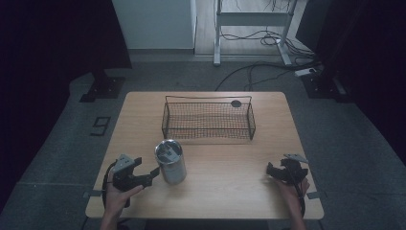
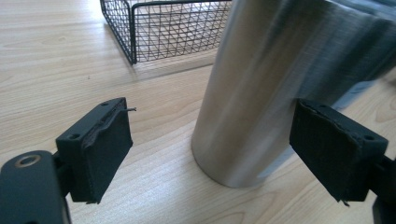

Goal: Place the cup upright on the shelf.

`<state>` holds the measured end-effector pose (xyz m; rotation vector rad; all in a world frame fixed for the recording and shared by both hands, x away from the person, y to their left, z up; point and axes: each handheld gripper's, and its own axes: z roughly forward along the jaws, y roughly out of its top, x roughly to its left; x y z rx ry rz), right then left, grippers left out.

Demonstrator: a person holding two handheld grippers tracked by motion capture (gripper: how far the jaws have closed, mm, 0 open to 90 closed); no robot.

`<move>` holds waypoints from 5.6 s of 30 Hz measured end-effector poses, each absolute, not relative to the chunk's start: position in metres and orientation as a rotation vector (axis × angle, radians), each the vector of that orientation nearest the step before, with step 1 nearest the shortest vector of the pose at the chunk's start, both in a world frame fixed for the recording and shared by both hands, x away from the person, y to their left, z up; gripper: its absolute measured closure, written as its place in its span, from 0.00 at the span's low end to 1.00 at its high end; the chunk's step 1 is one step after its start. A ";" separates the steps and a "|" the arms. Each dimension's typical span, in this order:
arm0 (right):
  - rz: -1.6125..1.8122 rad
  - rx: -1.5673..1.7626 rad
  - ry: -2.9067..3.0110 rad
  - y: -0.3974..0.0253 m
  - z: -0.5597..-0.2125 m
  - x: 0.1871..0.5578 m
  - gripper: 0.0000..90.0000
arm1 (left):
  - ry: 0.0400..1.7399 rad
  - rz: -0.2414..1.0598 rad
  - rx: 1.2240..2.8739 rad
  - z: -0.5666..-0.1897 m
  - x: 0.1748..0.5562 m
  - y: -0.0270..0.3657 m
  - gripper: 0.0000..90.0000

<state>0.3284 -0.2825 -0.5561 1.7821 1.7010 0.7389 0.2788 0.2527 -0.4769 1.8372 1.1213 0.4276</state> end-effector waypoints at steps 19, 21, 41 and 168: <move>0.740 1.783 1.700 -0.283 -0.556 0.328 0.05 | 1.004 0.346 1.881 -0.474 0.274 0.224 0.00; 0.740 1.783 1.699 -0.283 -0.556 0.328 0.05 | 1.005 0.345 1.890 -0.475 0.275 0.221 0.00; 0.739 1.792 1.688 -0.283 -0.556 0.328 0.06 | 1.044 0.362 1.947 -0.476 0.296 0.195 0.00; 0.735 1.794 1.681 -0.283 -0.556 0.328 0.06 | 0.994 0.537 1.684 -0.444 0.298 0.200 0.04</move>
